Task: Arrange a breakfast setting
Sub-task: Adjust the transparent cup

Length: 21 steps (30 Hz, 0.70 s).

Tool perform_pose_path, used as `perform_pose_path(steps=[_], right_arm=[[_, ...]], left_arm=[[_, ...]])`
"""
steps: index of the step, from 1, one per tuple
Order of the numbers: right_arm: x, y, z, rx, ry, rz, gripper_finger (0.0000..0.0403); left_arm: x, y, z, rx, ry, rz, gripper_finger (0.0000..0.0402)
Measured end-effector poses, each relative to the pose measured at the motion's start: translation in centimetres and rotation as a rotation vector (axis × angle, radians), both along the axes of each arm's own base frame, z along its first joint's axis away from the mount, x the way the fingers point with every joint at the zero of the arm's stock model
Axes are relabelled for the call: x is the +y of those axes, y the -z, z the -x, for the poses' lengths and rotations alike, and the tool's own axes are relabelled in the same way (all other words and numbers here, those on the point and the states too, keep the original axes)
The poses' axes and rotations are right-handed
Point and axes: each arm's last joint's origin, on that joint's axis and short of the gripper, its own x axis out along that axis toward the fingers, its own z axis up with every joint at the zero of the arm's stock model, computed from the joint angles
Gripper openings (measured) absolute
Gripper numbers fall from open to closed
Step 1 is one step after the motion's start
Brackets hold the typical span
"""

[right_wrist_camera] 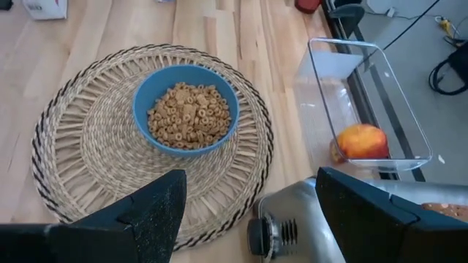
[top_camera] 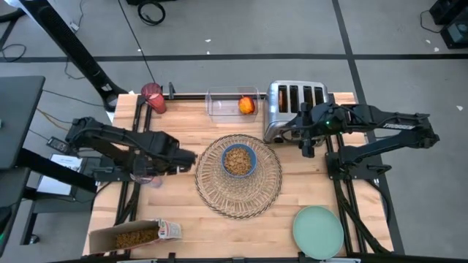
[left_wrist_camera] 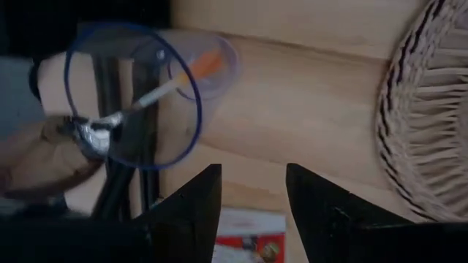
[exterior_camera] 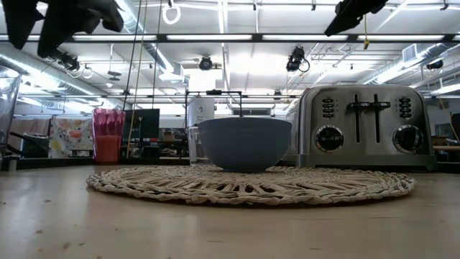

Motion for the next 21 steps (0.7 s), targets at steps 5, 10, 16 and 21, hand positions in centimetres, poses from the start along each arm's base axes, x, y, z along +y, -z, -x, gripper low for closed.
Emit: perform_pose_path(steps=[5, 10, 16, 21], right_arm=[[-0.5, -0.1, -0.7, -0.028, 0.015, 0.013, 0.0306], [-0.8, 0.1, -1.2, -0.020, 0.004, 0.002, 0.0307], [-1.0, 0.2, -1.2, -0.019, 0.015, -0.021, 0.0306], [-1.1, 0.2, -1.2, -0.019, 0.017, -0.022, 0.0307]], left_arm=[[-0.1, 1.4, 1.5, 0.044, 0.020, -0.054, 0.0156], [0.4, 2.5, 2.3, 0.083, 0.004, -0.067, 0.0156], [0.5, 2.8, 2.4, 0.090, 0.045, -0.074, 0.0156], [0.7, 4.6, 2.8, 0.127, 0.046, -0.063, 0.0155]])
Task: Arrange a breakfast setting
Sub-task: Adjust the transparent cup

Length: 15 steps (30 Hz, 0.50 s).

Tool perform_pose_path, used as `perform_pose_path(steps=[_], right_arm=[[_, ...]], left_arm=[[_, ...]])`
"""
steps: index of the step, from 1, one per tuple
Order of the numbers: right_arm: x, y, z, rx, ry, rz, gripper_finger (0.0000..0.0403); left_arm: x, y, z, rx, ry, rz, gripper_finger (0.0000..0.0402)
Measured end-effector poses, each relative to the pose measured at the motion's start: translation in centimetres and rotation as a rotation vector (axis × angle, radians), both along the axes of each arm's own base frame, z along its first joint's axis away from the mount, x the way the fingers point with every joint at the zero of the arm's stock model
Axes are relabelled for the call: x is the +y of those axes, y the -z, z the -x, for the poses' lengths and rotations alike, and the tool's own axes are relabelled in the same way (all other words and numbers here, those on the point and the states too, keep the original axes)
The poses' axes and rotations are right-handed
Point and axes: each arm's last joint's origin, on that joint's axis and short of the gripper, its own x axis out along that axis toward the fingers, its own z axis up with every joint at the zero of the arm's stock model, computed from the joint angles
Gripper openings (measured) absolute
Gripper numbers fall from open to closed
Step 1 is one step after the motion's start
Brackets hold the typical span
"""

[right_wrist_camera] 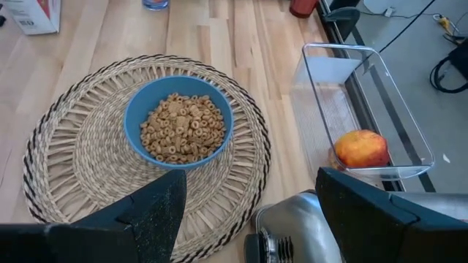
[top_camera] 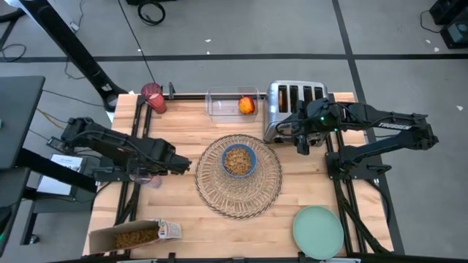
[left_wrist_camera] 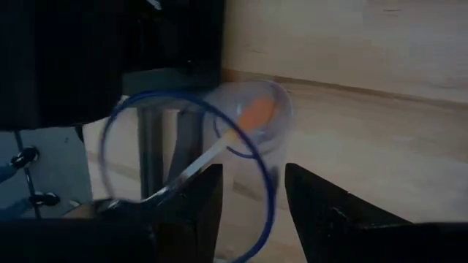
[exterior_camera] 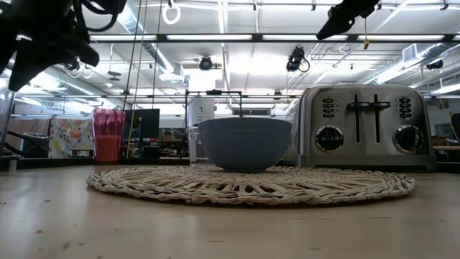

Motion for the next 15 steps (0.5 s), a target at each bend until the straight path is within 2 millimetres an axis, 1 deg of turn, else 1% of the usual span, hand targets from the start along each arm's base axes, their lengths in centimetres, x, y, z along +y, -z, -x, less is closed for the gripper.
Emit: perform_pose_path(steps=[3, 5, 8, 13, 15], right_arm=[[0.00, 0.00, 0.00, 0.000, 0.000, 0.000, 0.0307], [0.00, 0.00, 0.00, 0.001, 0.000, 0.000, 0.0307], [0.00, 0.01, 0.01, 0.001, 0.002, -0.003, 0.0307], [0.01, 0.06, 0.04, 0.006, 0.006, -0.009, 0.0306], [0.01, 0.06, 0.05, 0.007, 0.006, -0.009, 0.0307]], left_arm=[[0.24, 0.25, -0.26, -0.023, 0.022, 0.015, 0.0145], [0.35, 0.32, -0.50, -0.042, 0.022, 0.017, 0.0130], [0.39, 0.31, -0.45, -0.036, 0.020, 0.015, 0.0095], [0.36, 0.35, -0.65, -0.058, 0.021, 0.016, 0.0025], [0.34, 0.36, -0.78, -0.072, 0.025, 0.020, 0.0014]])
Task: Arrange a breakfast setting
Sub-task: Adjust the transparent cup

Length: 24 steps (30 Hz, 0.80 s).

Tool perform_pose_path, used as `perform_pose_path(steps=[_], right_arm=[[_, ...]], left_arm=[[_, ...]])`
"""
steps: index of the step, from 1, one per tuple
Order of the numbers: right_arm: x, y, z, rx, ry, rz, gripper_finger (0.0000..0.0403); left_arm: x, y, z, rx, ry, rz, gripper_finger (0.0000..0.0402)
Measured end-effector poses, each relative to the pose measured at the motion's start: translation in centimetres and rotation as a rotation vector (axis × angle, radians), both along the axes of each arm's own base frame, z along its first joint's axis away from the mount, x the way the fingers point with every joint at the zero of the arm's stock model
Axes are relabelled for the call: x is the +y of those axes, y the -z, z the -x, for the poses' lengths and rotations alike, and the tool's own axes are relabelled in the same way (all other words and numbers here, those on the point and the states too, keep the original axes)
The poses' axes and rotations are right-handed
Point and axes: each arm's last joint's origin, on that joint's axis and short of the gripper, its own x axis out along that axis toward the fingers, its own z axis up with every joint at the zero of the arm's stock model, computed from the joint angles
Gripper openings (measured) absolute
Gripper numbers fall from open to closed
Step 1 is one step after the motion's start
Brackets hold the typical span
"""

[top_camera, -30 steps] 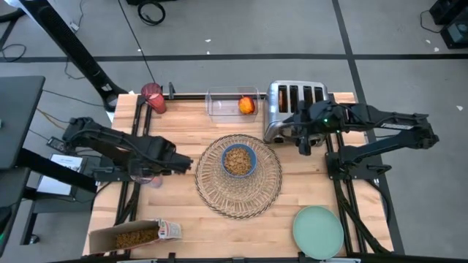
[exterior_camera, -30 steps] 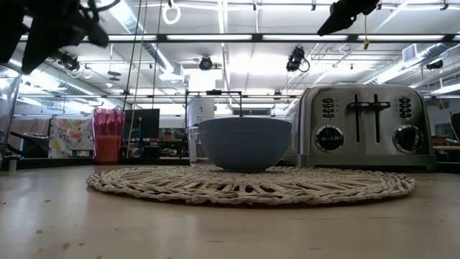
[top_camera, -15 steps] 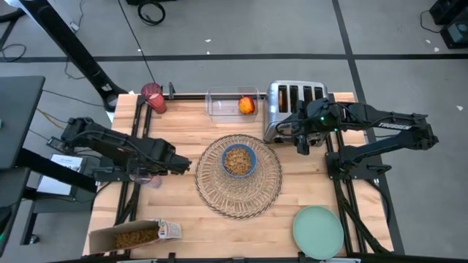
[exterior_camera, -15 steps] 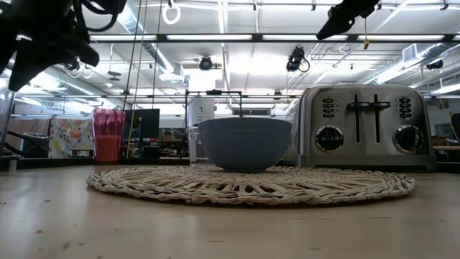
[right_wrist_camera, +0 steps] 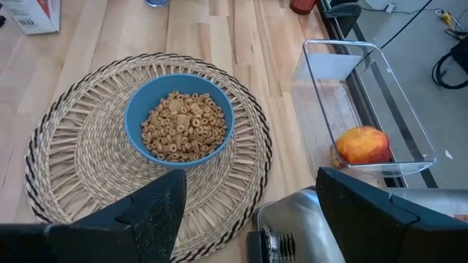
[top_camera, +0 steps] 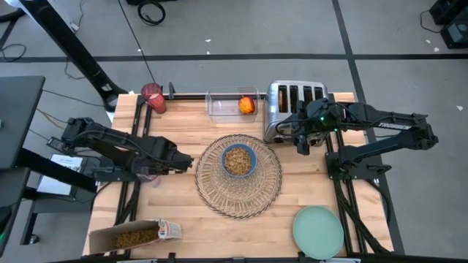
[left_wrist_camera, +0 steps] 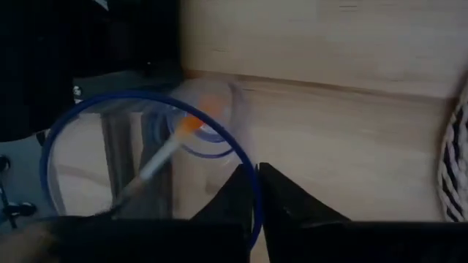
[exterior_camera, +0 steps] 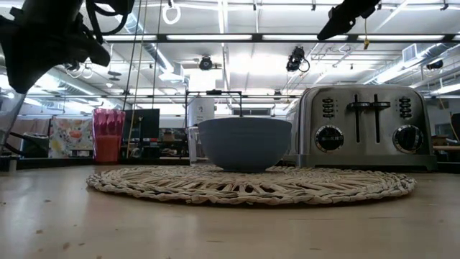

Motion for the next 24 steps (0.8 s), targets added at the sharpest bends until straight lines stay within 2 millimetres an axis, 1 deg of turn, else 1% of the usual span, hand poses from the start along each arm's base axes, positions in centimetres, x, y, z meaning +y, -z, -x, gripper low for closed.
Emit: perform_pose_path(steps=[2, 5, 9, 11, 13, 16, 19, 24], right_arm=[[0.0, 0.0, 0.0, 0.001, -0.002, 0.002, 0.0307], [0.0, 0.0, 0.0, 0.002, -0.006, 0.005, 0.0307], [0.0, 0.0, 0.0, 0.002, -0.008, 0.005, 0.0306], [0.0, 0.0, 0.0, 0.002, -0.011, 0.008, 0.0307], [0.0, 0.0, 0.0, 0.003, -0.015, 0.013, 0.0307], [0.0, 0.0, 0.0, -0.001, -0.016, 0.014, 0.0307], [0.0, -0.1, 0.0, -0.005, -0.014, 0.012, 0.0307], [0.0, 0.0, 0.0, -0.008, 0.009, -0.016, 0.0307]], left_arm=[[0.0, -0.1, -0.1, -0.012, 0.016, 0.006, 0.0015], [0.0, -1.1, -0.7, -0.064, 0.038, 0.018, 0.0023], [0.6, -3.5, -1.9, -0.187, 0.069, -0.012, 0.0017], [1.4, -4.6, -2.0, -0.203, 0.087, -0.035, 0.0014], [2.5, -5.4, -1.9, -0.193, 0.098, -0.068, 0.0013], [4.8, -5.5, -1.8, -0.177, 0.111, -0.103, 0.0014], [7.2, -5.2, -1.8, -0.171, 0.138, -0.098, 0.0014], [10.9, -4.0, -1.7, -0.214, 0.173, -0.109, 0.0014]])
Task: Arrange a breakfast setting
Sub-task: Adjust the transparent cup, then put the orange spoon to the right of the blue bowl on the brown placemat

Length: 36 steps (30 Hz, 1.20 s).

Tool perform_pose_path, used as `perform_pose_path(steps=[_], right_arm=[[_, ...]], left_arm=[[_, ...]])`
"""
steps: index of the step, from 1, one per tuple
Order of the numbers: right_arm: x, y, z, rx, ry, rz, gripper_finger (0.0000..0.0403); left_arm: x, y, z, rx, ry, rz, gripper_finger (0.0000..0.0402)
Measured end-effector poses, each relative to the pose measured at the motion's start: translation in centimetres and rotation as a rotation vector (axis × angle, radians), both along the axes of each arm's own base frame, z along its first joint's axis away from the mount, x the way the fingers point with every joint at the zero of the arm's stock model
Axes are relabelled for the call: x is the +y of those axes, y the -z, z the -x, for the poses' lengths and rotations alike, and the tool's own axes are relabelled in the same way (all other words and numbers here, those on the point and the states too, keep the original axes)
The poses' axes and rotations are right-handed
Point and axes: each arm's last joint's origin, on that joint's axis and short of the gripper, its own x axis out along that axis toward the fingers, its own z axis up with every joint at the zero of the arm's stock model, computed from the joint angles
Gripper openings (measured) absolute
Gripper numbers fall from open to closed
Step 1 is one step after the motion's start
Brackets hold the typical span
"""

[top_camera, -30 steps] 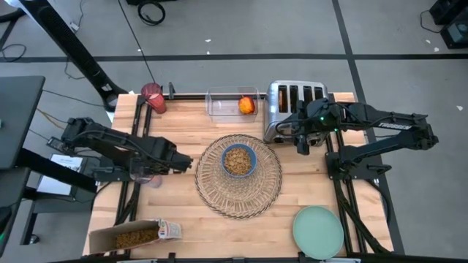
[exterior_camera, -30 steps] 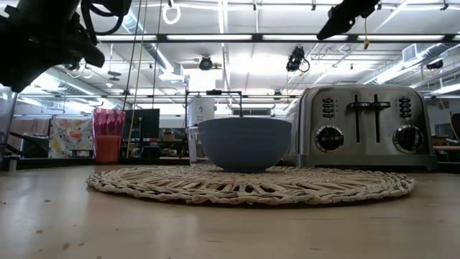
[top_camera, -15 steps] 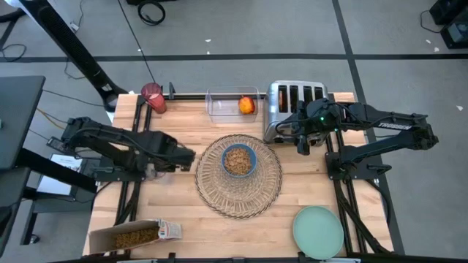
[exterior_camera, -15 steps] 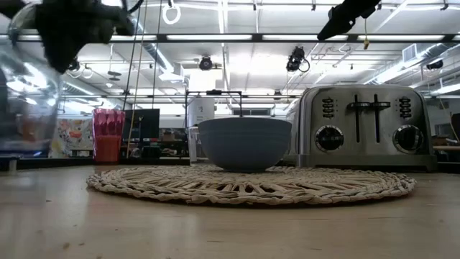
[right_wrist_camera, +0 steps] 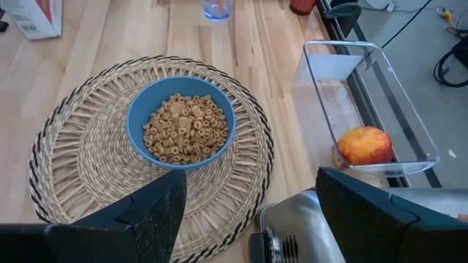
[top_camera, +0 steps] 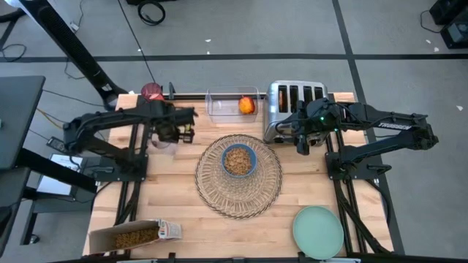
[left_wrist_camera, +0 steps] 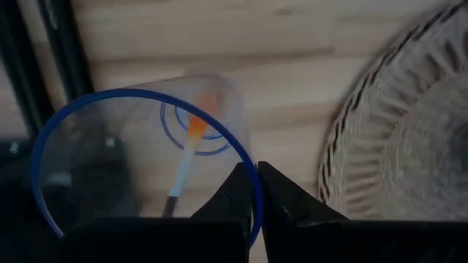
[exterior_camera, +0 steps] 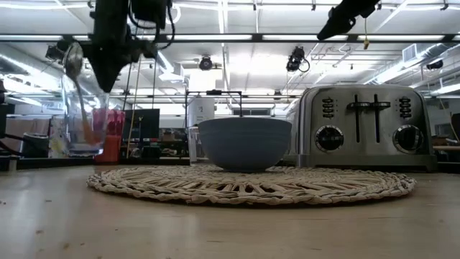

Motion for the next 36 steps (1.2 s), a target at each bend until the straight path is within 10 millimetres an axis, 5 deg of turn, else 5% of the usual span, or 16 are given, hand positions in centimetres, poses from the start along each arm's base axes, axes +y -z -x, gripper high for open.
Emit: perform_pose_path(steps=[7, 25, 30, 36], right_arm=[[0.1, 0.1, 0.1, 0.005, 0.015, -0.054, 0.0307], [0.1, 0.2, 0.1, 0.011, 0.011, -0.064, 0.0307], [0.1, 0.2, 0.1, 0.011, 0.012, -0.064, 0.0307], [0.1, 0.2, 0.1, 0.011, 0.012, -0.064, 0.0307]], left_arm=[[2.8, 2.2, 0.8, -0.012, -0.041, -0.012, 0.0014], [3.0, 3.0, 1.2, 0.008, -0.040, 0.001, 0.0088], [3.1, 2.2, 1.0, -0.007, -0.026, -0.006, 0.0107], [3.2, -1.0, 0.7, -0.039, 0.095, -0.027, 0.0114]])
